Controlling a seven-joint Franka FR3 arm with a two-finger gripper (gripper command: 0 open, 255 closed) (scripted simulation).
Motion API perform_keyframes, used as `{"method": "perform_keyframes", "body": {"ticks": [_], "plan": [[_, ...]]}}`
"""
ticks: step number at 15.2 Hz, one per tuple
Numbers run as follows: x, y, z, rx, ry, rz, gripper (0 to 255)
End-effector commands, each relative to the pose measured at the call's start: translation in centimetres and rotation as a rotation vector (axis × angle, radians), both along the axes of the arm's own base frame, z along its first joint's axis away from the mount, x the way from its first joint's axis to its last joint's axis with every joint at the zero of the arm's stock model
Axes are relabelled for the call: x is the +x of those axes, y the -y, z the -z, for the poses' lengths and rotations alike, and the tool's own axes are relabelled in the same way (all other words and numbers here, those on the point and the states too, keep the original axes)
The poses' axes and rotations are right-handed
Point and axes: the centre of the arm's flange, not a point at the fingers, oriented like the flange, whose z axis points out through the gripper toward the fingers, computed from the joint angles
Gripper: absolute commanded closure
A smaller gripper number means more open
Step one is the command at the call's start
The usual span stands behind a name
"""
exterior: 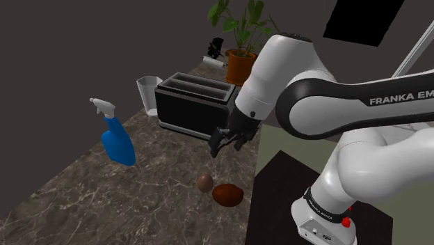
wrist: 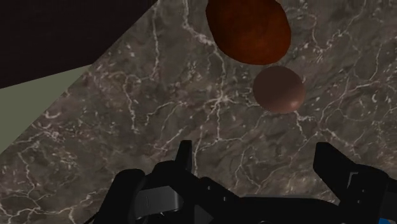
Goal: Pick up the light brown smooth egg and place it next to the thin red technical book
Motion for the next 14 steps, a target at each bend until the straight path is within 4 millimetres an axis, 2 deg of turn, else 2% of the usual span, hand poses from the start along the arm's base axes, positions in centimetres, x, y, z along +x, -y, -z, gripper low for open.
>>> {"method": "perform_keyframes", "body": {"ticks": [1,5,13,14], "plan": [[-0.4,-1.9,1.9,0.005,0.009,0.004,0],[-0.7,-5.7,5.6,0.013,0.021,0.009,0],[0.2,-6.5,9.6,0.014,0.022,0.009,0],[0.2,-6.5,9.6,0.014,0.022,0.009,0]]}}
